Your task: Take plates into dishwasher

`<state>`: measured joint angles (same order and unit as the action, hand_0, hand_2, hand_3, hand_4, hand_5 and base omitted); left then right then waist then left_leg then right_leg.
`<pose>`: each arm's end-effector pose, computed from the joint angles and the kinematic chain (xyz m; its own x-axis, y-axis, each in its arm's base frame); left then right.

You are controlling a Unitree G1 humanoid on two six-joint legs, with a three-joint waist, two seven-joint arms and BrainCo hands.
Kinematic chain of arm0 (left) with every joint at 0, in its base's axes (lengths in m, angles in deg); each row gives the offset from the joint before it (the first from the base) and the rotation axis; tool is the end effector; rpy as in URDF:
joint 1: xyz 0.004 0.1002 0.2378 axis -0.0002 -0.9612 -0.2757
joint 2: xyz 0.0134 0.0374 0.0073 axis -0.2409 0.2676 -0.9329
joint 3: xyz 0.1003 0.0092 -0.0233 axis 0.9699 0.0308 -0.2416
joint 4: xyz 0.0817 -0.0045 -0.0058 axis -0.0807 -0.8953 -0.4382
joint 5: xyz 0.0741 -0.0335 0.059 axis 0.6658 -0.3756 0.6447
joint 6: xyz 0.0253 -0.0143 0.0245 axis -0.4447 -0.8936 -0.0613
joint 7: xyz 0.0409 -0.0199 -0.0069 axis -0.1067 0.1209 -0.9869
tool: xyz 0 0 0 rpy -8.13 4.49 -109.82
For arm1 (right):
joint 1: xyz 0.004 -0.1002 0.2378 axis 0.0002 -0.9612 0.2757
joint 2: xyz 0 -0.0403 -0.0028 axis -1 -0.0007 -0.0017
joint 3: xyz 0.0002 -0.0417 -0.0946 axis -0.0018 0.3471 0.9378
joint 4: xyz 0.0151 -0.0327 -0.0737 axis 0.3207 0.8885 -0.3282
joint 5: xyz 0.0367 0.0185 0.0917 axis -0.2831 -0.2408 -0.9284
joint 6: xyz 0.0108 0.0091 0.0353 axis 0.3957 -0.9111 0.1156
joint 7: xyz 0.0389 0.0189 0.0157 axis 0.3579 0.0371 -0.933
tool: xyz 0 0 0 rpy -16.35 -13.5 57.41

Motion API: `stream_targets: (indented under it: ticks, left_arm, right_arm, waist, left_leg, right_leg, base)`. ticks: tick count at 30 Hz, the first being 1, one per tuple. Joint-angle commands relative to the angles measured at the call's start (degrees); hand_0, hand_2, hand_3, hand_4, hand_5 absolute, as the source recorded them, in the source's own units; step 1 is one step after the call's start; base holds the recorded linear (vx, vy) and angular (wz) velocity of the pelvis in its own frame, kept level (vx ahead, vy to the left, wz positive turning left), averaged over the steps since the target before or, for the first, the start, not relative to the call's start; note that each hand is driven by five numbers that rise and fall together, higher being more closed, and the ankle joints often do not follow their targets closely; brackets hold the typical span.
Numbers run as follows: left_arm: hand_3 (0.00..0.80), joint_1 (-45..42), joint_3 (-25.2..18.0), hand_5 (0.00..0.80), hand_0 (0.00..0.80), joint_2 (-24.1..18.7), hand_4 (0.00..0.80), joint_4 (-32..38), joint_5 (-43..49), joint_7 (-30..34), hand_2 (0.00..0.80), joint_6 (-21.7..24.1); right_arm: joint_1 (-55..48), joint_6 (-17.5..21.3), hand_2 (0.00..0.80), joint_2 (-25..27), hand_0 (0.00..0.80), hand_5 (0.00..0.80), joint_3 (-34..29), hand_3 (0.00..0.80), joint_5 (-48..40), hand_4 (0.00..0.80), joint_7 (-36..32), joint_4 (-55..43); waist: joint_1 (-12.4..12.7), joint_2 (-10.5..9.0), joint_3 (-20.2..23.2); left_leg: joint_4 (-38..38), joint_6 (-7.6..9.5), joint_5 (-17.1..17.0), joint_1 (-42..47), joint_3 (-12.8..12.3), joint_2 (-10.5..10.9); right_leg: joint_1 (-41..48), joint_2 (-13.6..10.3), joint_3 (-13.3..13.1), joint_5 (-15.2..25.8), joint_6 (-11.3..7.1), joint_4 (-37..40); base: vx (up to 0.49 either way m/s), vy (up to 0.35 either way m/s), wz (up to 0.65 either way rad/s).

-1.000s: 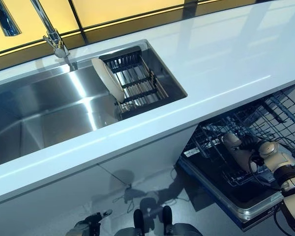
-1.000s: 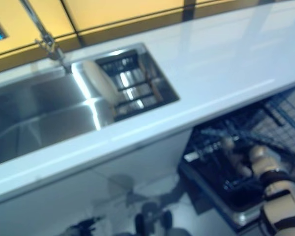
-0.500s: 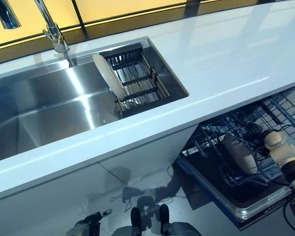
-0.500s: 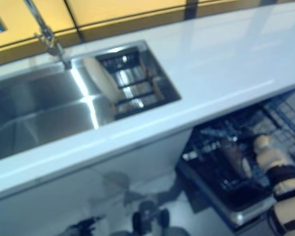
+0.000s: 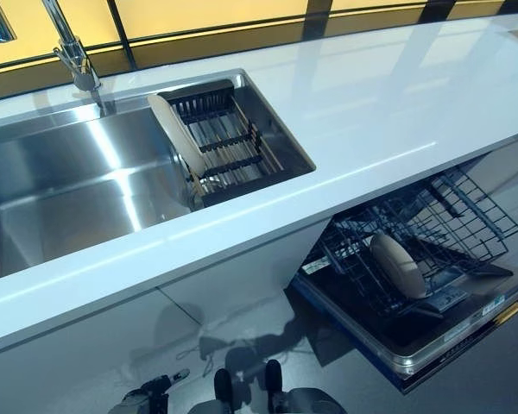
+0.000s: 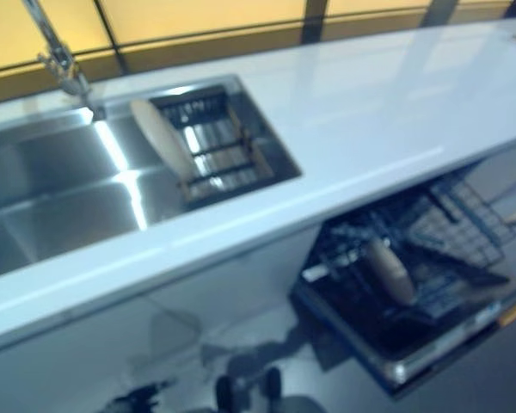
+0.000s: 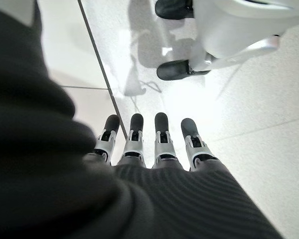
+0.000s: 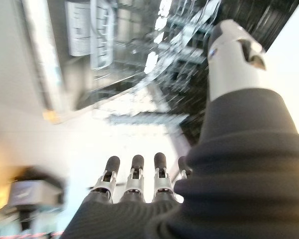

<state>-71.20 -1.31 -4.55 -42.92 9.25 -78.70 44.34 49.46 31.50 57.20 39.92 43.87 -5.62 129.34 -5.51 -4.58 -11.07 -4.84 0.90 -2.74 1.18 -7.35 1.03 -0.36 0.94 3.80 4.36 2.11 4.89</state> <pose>0.0963 0.2500 -0.1035 0.3334 0.1561 -0.9298 -0.1487 0.9826 0.1117 0.2170 -0.4370 0.2680 0.6954 -0.5330 -0.4820 -0.0295 0.6490 -0.7602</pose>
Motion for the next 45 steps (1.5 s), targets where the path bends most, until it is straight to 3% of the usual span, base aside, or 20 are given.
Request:
stream_targets:
  ticks: [1,3,7,8,12,14,15,17,21,26,36,39,45]
  left_arm:
    - [0.0,-1.1,1.6,0.0,0.0,-2.6,0.0,-3.0,-1.4,0.2,0.0,1.4]
    - [0.0,-1.6,2.7,0.0,0.0,-2.8,0.0,-2.9,-2.7,-0.2,0.0,1.6]
    - [0.0,-2.1,3.5,0.0,0.0,-2.3,0.0,-1.8,-4.1,-1.0,0.0,1.0]
    - [0.0,-2.2,3.5,0.0,0.0,-2.3,0.0,-1.3,-4.3,-1.1,0.0,0.5]
    - [0.0,-2.5,3.7,0.0,0.0,-1.5,0.0,-0.5,-5.2,-1.9,0.0,-0.1]
    - [0.0,-2.6,3.5,0.0,0.0,-1.1,0.0,-0.5,-5.2,-2.1,0.0,-0.2]
    - [0.0,-3.0,3.5,0.0,0.0,-0.7,0.0,-0.2,-5.3,-2.5,0.0,-0.3]
    - [0.0,-3.3,3.5,0.0,0.0,-0.7,0.0,0.1,-5.5,-2.6,0.0,-0.3]
    - [0.0,-2.9,3.6,0.0,0.0,-0.5,0.0,0.7,-6.7,-3.2,0.0,-0.9]
    - [0.0,-3.0,3.0,0.0,0.0,-0.4,0.0,0.7,-7.1,-3.2,0.0,-1.0]
    - [0.0,-3.3,1.7,0.0,0.0,-1.1,0.0,1.2,-7.5,-2.4,0.0,-0.6]
    - [0.0,-3.3,1.7,0.0,0.0,-1.4,0.0,1.2,-7.7,-2.0,0.0,-0.4]
    - [0.0,-2.5,2.3,0.0,0.0,-1.7,0.0,1.3,-8.5,-1.5,0.0,-0.4]
  right_arm:
    - [10.9,5.8,0.0,4.1,0.0,0.0,8.6,0.0,1.8,0.0,10.6,2.3]
    - [22.3,7.7,0.0,4.3,0.0,0.0,15.9,0.0,-2.0,0.0,20.9,-2.0]
    - [32.2,10.9,0.0,2.8,0.0,0.0,24.5,0.0,0.2,0.0,30.3,-9.5]
    - [34.2,10.1,0.0,2.2,0.0,0.0,26.8,0.0,1.0,0.0,32.3,-12.6]
    - [40.2,18.8,0.0,-0.6,0.0,0.0,35.6,0.0,16.5,0.0,39.7,-20.3]
    - [41.3,19.4,0.0,-1.4,0.0,0.0,37.6,0.0,21.1,0.0,41.1,-22.4]
    - [41.7,21.8,0.0,-2.3,0.0,0.0,39.3,0.0,29.1,0.0,42.8,-24.8]
    - [43.1,22.0,0.0,-2.6,0.0,0.0,41.1,0.0,32.2,0.0,42.7,-25.9]
    - [47.3,22.7,0.0,-4.9,0.0,0.0,45.9,0.0,46.5,0.0,46.2,-28.3]
    - [48.6,24.9,0.0,-6.0,0.0,0.0,46.9,0.0,54.4,0.0,47.7,-30.8]
    - [50.4,26.0,0.0,-9.2,0.0,0.0,48.3,0.0,59.8,0.0,42.1,-34.3]
    - [50.8,24.7,0.0,-9.8,0.0,0.0,49.0,0.0,58.8,0.0,40.2,-34.0]
    - [51.3,23.5,0.0,-11.9,0.0,0.0,48.8,0.0,58.4,0.0,41.3,-32.9]
  waist:
    - [2.3,-3.57,6.4]
    - [3.1,-3.92,7.0]
    - [3.9,-3.75,7.4]
    - [4.4,-3.67,7.5]
    - [6.3,-3.42,7.6]
    - [6.7,-3.39,7.7]
    - [7.4,-3.4,7.7]
    - [7.8,-3.51,7.8]
    - [9.2,-3.75,6.8]
    - [10.3,-4.06,5.7]
    - [11.8,-4.93,2.4]
    - [12.0,-5.05,1.5]
    - [12.4,-5.05,-0.2]
  left_leg:
    - [-0.2,-3.16,1.6,0.8,0.4,-3.4]
    - [-0.2,-3.28,1.4,0.8,1.2,-3.4]
    - [-0.2,-3.36,1.3,0.4,2.2,-3.2]
    - [-0.2,-3.38,1.2,0.2,2.6,-3.1]
    - [-0.2,-3.18,0.8,-1.0,4.0,-2.7]
    - [-0.2,-3.09,0.8,-1.2,4.4,-2.5]
    - [-0.2,-3.02,0.7,-1.5,5.0,-2.3]
    - [-0.2,-3.02,0.6,-1.7,5.4,-2.2]
    - [-0.2,-3.06,-0.2,-3.4,6.8,-1.9]
    - [-0.2,-3.15,-0.8,-4.8,8.3,-1.6]
    - [-0.2,-3.26,-2.0,-7.9,9.7,-1.5]
    - [-0.2,-3.24,-2.2,-8.7,10.1,-1.4]
    - [-0.2,-3.23,-2.6,-10.0,10.3,-1.2]
  right_leg:
    - [-0.9,-4.3,-3.0,2.6,-7.6,0.1]
    - [-0.8,-4.2,-2.8,2.6,-7.8,0.1]
    - [-0.8,-4.2,-2.2,2.3,-7.98,0.1]
    - [-0.8,-4.3,-1.8,2.2,-8.01,0.1]
    - [-1.0,-4.7,0.1,1.8,-8.05,0.1]
    - [-0.9,-4.8,0.6,1.7,-8.05,0.1]
    - [-0.7,-5.0,1.3,1.5,-8.09,0.1]
    - [-0.7,-5.1,1.8,1.4,-8.13,0.1]
    - [-1.3,-5.4,3.7,1.4,-8.19,0.1]
    - [-1.9,-5.7,5.2,1.4,-8.36,0.1]
    - [-4.1,-6.0,6.9,1.9,-8.37,0.1]
    - [-4.7,-6.1,7.1,2.1,-8.39,0.1]
    - [-6.0,-6.3,7.3,2.6,-8.52,0.1]
  base:
    - [0.042,-0.012,-0.02]
    - [0.019,-0.001,-0.01]
    - [0.007,0.014,0.06]
    - [-0.002,0.044,0.1]
    - [-0.004,0.047,0.18]
    - [0.037,0.034,0.28]
    - [0.056,0.034,0.33]
    - [0.022,0.035,0.38]
    - [-0.019,0.034,0.4]
    - [0.006,0.029,0.21]
    - [0.0,0.017,0.12]
    - [-0.024,0.005,0.13]
    - [-0.016,0.009,0.06]
